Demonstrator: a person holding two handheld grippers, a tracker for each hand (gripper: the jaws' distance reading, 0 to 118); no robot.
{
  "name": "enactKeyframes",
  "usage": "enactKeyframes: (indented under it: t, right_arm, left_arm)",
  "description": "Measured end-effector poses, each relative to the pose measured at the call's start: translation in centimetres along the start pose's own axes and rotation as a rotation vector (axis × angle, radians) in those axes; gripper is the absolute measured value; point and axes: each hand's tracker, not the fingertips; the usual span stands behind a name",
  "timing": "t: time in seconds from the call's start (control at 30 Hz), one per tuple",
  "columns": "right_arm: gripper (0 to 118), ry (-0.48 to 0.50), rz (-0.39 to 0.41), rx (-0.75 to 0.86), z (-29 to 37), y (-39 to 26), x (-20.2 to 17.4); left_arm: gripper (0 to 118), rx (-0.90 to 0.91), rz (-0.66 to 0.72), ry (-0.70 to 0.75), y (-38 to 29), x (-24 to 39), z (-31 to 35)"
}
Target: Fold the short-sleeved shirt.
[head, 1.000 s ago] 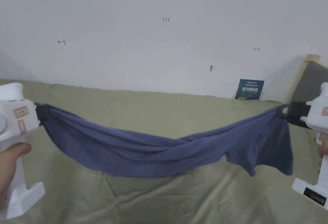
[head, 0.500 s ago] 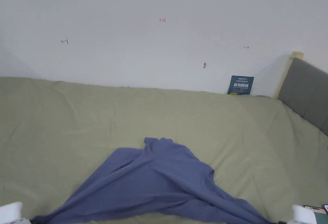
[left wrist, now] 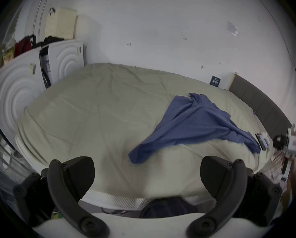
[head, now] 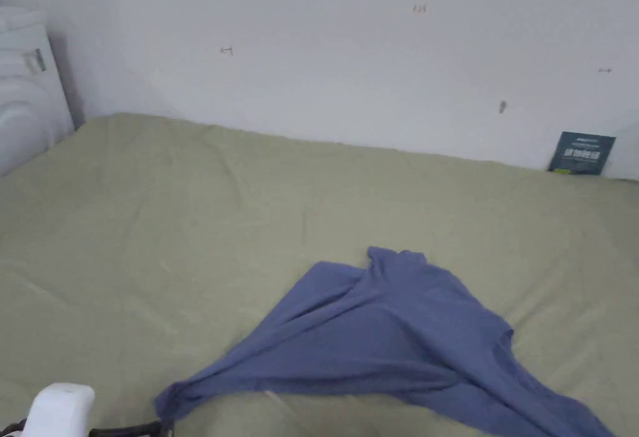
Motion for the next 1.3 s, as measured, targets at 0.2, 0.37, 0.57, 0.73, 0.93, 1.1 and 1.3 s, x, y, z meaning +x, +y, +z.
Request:
enactKeyframes:
  t: [0.2, 0.37, 0.57, 0.73, 0.93, 1.1, 1.3]
  right_arm:
    - [5, 0.041, 0.055, 0.021, 1.5, -1.4, -4.3]
    - [5, 0.074, 0.070, 0.000, 1.5, -1.2, -5.5]
    - [5, 0.060, 0.052, -0.018, 1.3, -1.2, -5.5]
    - [5, 0.029, 0.058, -0.044, 1.5, -1.3, -5.4]
    - [5, 0.006, 0.028, -0.047, 1.4, -0.8, -4.7]
    - [5, -0.002, 0.059, -0.091, -0.3, 0.3, -4.8]
    - [5, -0.020, 0.296, -0.196, -9.6, 6.9, -7.0]
  left_arm:
    - [0, -0.118, -0.059, 0.070, -2.4, -0.6, -0.2]
    - [0, -0.166, -0.001, -0.029, -1.7, -3.0, -4.6]
    - [114, -0.166, -0.082, -0.040, 0.0, -2.9, -11.9]
    - [113, -0.208, -0.120, -0.011, 1.8, -2.4, -16.0]
    - [0, -0.268, -0.261, 0.010, 1.8, -0.4, -18.0]
    - [0, -0.287, -0.218, -0.052, 2.3, -0.3, -17.6]
    - [0, -0.270, -0.186, -0.046, 2.7, -0.6, -16.3]
